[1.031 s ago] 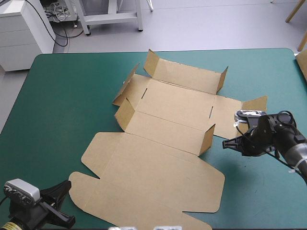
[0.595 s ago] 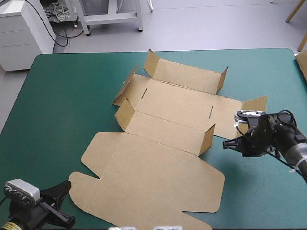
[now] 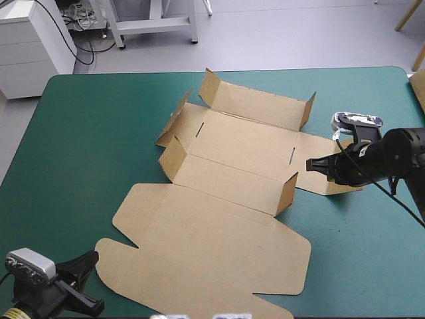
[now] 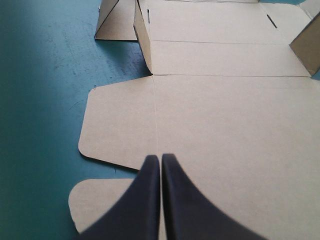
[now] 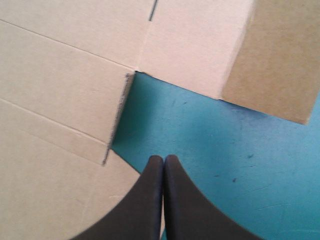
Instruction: Fold the box
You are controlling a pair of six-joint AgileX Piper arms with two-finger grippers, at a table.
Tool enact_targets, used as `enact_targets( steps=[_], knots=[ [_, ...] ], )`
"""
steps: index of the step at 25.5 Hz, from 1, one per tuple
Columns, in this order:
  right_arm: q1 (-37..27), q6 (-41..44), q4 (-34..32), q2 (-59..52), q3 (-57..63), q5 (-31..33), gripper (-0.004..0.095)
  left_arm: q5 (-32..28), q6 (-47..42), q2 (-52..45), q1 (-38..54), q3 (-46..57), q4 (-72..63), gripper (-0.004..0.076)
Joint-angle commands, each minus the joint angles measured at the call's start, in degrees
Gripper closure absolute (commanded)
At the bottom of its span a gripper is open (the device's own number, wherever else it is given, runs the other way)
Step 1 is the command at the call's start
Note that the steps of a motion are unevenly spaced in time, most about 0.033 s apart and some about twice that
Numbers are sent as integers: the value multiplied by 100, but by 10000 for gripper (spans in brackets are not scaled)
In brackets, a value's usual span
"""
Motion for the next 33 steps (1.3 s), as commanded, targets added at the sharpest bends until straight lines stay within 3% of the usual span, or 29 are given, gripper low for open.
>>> enact_targets(
  steps=[1, 8, 13, 17, 19, 22, 33],
  knots=[
    [-64, -3, 304, -292, -199, -97, 927, -404, 0, 86, -35, -191, -71, 731],
    [-64, 156, 397, -405, -189, -97, 922, -404, 0, 86, -35, -191, -71, 731],
    [-64, -303, 854, -405, -189, -97, 881, -404, 0, 86, -35, -191, -71, 731],
    [-64, -352, 1042, -393, -189, -97, 689, -404, 0, 86, -35, -191, -71, 731],
    [-64, -310, 1018, -386, -189, -97, 487, -404, 0, 86, -35, -191, -71, 731],
    [-64, -2, 899, -381, -189, -97, 365, -404, 0, 86, -35, -191, -71, 731],
    [208, 268, 790, 402, -189, -97, 386, -404, 0, 86, -35, -191, -71, 731]
  ],
)
